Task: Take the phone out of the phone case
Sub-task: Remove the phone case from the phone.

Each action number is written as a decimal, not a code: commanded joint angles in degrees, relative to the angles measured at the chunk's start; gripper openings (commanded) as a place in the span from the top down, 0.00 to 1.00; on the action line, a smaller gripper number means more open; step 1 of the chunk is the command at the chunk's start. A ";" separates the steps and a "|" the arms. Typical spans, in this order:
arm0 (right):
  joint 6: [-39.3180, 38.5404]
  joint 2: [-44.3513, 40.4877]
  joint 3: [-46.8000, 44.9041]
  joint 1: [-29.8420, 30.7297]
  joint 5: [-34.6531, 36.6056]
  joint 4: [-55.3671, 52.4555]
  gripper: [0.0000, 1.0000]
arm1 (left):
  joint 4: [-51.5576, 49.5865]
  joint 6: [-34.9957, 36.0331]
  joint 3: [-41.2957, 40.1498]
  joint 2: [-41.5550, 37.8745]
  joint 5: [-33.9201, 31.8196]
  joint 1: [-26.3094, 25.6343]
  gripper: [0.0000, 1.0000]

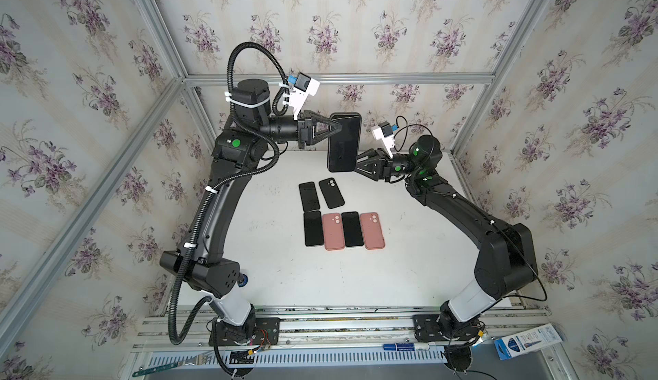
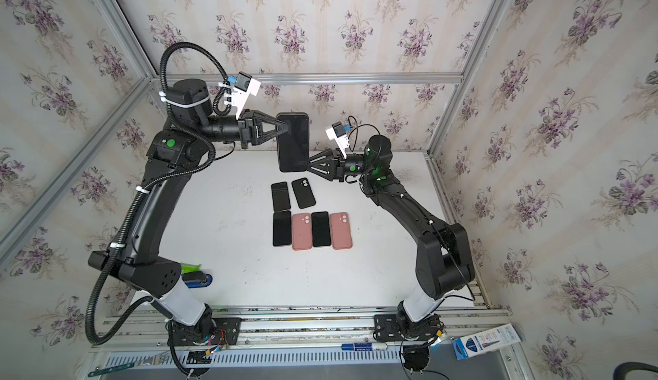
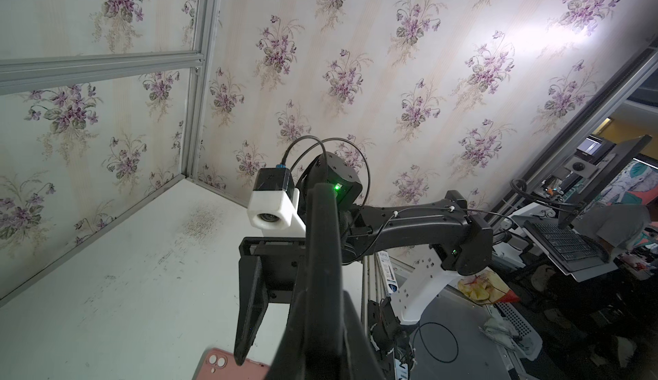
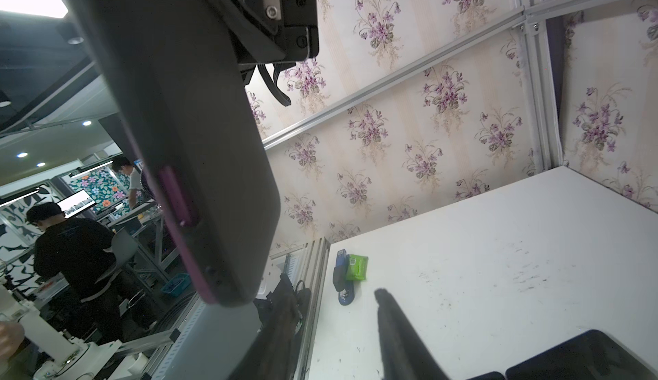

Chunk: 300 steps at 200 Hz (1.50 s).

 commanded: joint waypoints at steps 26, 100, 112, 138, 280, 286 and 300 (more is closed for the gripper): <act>2.59 -1.91 -1.27 -0.73 -0.03 4.80 0.58 | 3.72 -1.80 0.49 0.46 -0.69 0.45 1.00; 3.66 -1.94 -0.07 0.81 0.41 5.88 0.56 | 4.34 -2.39 0.36 1.01 -0.58 0.40 1.00; 3.74 -1.68 -0.10 0.84 0.58 6.03 0.56 | 4.32 -2.44 0.26 0.92 -0.28 0.45 1.00; 3.93 -1.08 0.00 0.88 1.07 6.80 0.56 | 4.56 -2.78 0.17 0.67 0.42 0.27 1.00; 3.22 2.69 -1.03 -1.12 3.55 9.64 0.65 | 20.98 -17.65 -4.95 -0.84 6.05 -0.64 1.00; 3.42 2.87 -0.75 -1.12 3.65 9.78 0.65 | 21.36 -17.94 -4.93 -0.90 5.95 -0.77 1.00; 4.21 3.03 -0.61 -1.12 4.25 11.34 0.65 | 21.69 -18.64 -4.92 -0.67 5.45 -1.03 1.00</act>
